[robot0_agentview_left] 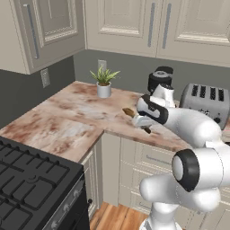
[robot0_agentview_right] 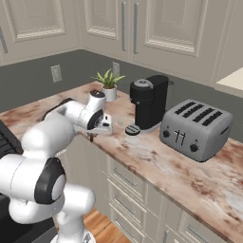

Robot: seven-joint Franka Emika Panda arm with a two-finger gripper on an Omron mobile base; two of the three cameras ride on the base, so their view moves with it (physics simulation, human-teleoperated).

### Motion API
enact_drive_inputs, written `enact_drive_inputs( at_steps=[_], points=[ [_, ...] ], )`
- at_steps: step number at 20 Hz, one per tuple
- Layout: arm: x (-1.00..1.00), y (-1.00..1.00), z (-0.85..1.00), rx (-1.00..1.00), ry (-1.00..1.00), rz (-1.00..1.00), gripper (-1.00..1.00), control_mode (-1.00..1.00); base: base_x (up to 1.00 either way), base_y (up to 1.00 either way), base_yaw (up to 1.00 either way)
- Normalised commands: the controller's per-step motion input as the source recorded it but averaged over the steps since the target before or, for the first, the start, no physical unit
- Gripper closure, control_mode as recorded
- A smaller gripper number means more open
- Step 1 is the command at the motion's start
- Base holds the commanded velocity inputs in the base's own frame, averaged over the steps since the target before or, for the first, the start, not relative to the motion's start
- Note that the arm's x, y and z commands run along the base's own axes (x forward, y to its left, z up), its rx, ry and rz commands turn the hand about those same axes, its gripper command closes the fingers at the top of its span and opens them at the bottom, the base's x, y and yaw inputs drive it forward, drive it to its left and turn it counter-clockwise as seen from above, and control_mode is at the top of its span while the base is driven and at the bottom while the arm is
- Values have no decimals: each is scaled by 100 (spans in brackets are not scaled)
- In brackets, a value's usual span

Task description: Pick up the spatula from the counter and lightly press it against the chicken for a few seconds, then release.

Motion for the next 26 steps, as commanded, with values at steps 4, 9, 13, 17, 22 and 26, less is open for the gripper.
enact_drive_inputs(
  at_steps=[4, 9, 13, 17, 22, 26],
  points=[
    [-47, 21, 2, -1, 0, -5, 100, -100, 0, 0, 0],
    [-37, 19, 2, 0, 0, -5, 100, -100, 0, 0, 0],
    [-30, 14, 2, 0, 0, -5, 100, -100, 0, 0, 0],
    [-30, 5, 4, 0, 0, -5, 100, -100, 0, 0, 0],
    [-34, 1, 13, 0, 0, -2, 100, -100, 0, 0, 0],
    [-39, 0, 22, 0, 1, 0, 100, -100, 0, 0, 0]
  ],
)
